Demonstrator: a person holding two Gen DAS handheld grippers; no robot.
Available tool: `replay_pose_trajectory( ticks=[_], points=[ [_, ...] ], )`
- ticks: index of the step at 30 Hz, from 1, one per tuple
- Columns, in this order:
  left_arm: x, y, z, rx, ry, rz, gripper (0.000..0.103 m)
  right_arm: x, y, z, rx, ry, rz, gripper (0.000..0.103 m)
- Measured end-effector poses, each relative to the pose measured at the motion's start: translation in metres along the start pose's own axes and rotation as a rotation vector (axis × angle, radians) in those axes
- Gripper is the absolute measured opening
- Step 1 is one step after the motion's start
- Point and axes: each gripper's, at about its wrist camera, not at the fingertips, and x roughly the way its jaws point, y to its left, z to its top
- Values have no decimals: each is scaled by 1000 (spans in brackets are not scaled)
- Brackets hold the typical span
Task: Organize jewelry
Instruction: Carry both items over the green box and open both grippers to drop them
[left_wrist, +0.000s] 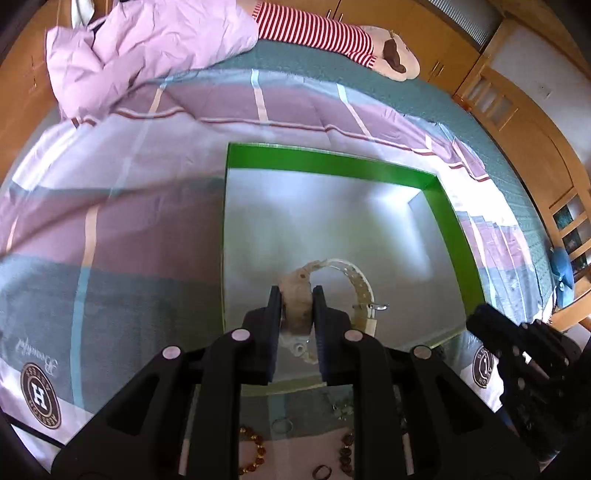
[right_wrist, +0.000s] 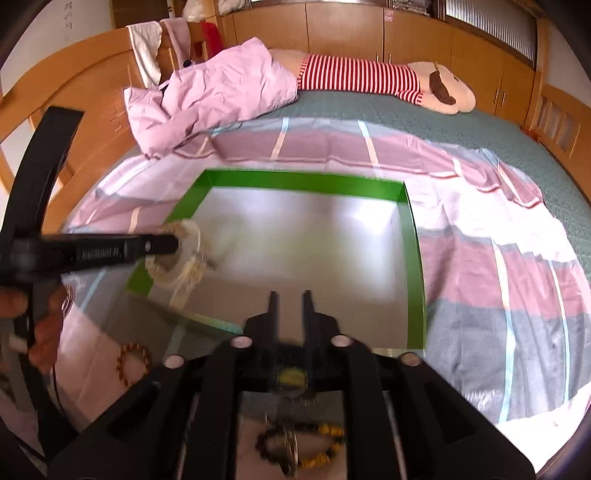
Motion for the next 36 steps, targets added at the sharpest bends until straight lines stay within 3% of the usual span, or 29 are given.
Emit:
replay_pose_trajectory(
  ticks=[1, 2, 8, 9, 10, 11, 12, 16, 19, 22, 24, 27, 29, 31, 36],
  points=[
    [-3, 1, -1, 0, -4, -4, 17, -2, -2, -10, -13, 14, -13, 46],
    [-7, 0, -3, 1, -12, -3, 17, -4, -5, -20, -21, 20, -27, 53],
    [-31, -1, -12, 12, -67, -22, 17, 25, -14, -56, -9, 123, -8, 52],
    [-33, -2, -12, 14, -71, -22, 17, 31, -12, -55, -12, 111, 11, 49],
    [-34, -3, -12, 16, -73, -20, 17, 35, -10, -54, -14, 104, 19, 35],
    [-33, -2, -13, 13, -77, -18, 17, 41, -9, -52, -15, 104, 22, 13],
    [-32, -2, -13, 10, -80, -16, 17, 46, -8, -50, -8, 118, 11, 4],
    [-33, 0, -14, 6, -91, -16, 17, 26, -1, -47, 0, 90, 86, 2],
    [-41, 4, -10, -16, -136, -35, 17, 1, -4, -33, 31, 12, 107, 2],
    [-43, 7, -7, -38, -166, -48, 17, -16, -18, -12, 90, -104, 77, 2],
    [-39, 9, -6, -46, -165, -48, 17, -13, -23, 2, 117, -129, 51, 2],
    [-30, 13, -3, -66, -156, -54, 20, 2, -29, 14, 150, -86, 7, 11],
    [-26, 15, -3, -77, -142, -53, 30, 5, -30, 12, 160, -63, 19, 35],
    [-26, 15, -4, -78, -128, -56, 33, -2, -27, 4, 150, -75, 13, 48],
    [-38, -2, -21, -15, -59, -98, 36, -25, -24, -24, 125, -58, 31, 50]
  ],
)
